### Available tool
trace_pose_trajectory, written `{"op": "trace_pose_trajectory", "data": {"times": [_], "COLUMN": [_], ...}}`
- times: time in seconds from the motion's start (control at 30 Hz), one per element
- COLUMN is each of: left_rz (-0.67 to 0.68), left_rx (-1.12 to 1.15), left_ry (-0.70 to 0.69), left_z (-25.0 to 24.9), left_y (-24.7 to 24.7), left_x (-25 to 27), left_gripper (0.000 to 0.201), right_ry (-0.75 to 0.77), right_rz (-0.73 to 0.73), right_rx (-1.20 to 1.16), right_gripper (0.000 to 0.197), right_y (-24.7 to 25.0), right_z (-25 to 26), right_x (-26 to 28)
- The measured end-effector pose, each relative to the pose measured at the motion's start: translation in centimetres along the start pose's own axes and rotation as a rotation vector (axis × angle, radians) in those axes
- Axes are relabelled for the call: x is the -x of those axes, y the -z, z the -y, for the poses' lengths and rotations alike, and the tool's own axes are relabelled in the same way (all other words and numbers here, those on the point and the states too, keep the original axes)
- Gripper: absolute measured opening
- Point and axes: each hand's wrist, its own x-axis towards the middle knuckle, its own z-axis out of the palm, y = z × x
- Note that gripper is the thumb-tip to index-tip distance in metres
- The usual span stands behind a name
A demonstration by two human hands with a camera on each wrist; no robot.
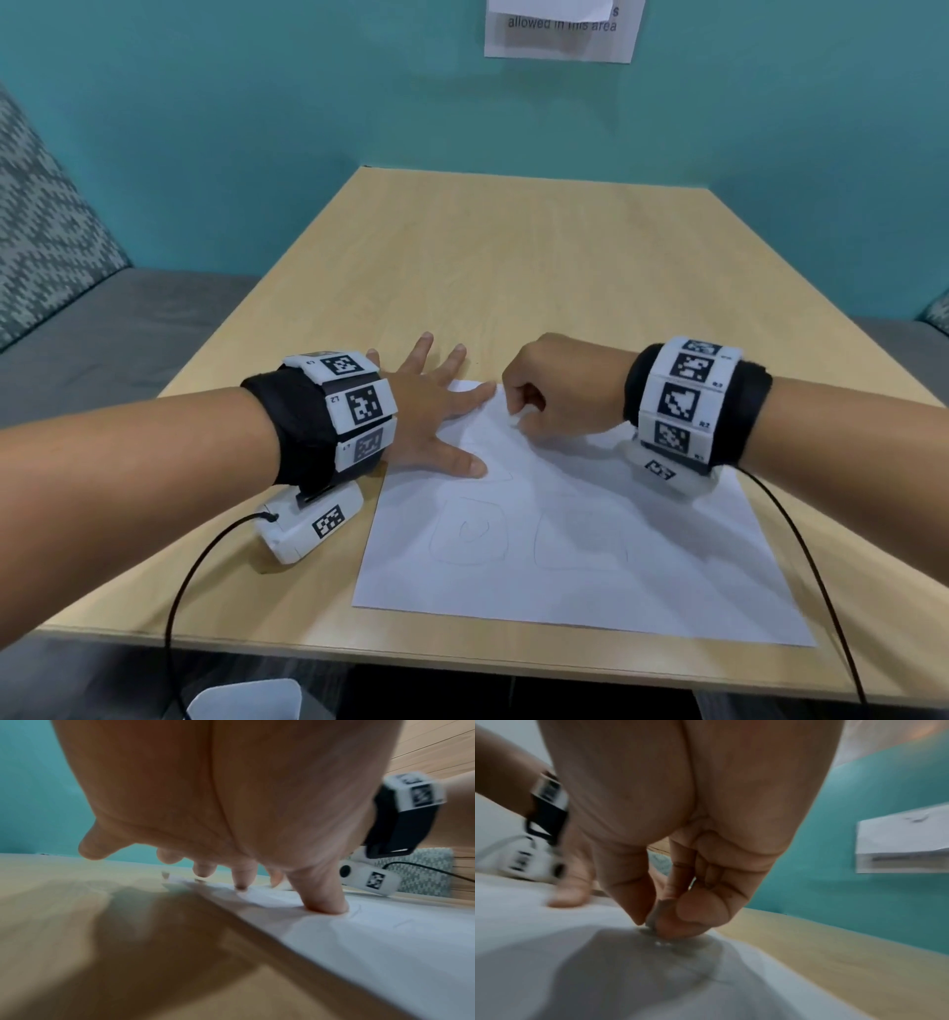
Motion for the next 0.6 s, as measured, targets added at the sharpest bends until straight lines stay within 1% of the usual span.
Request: {"op": "trace_pose_trajectory", "data": {"times": [0.07, 0.13, 0.2, 0.23, 0.33, 0.37, 0.43, 0.5, 0.6], "left_rz": [-0.004, -0.001, 0.003, 0.001, -0.008, -0.007, -0.002, 0.0, -0.009], "left_rx": [0.008, 0.01, 0.002, -0.001, 0.004, 0.006, 0.003, 0.003, 0.008], "left_ry": [-0.007, -0.005, 0.002, 0.003, -0.003, -0.003, 0.003, 0.01, -0.003], "left_z": [0.0, -0.1, -0.1, -0.1, 0.0, 0.0, -0.1, -0.1, -0.1], "left_y": [0.0, 0.1, 0.1, 0.1, 0.0, 0.0, 0.1, 0.2, 0.0], "left_x": [0.0, 0.1, 0.0, 0.0, -0.1, -0.1, 0.0, 0.1, 0.1], "left_gripper": [0.096, 0.096, 0.096, 0.096, 0.096, 0.096, 0.095, 0.095, 0.094], "right_ry": [0.065, 0.021, -0.038, -0.039, 0.045, 0.046, -0.019, -0.042, 0.044], "right_rz": [0.047, 0.024, -0.018, -0.025, 0.018, 0.023, -0.007, -0.031, 0.019], "right_rx": [-0.011, -0.013, -0.02, -0.02, -0.019, -0.018, -0.013, -0.002, -0.013], "right_gripper": [0.01, 0.012, 0.01, 0.009, 0.008, 0.009, 0.008, 0.005, 0.006], "right_y": [-0.6, -0.1, 0.5, 0.4, -0.6, -0.6, 0.1, 0.4, -0.6], "right_z": [1.1, 0.2, -0.8, -0.8, 0.7, 0.6, -0.4, -0.8, 1.2], "right_x": [0.6, 0.3, 0.0, -0.1, 0.4, 0.4, 0.1, -0.1, 0.5]}}
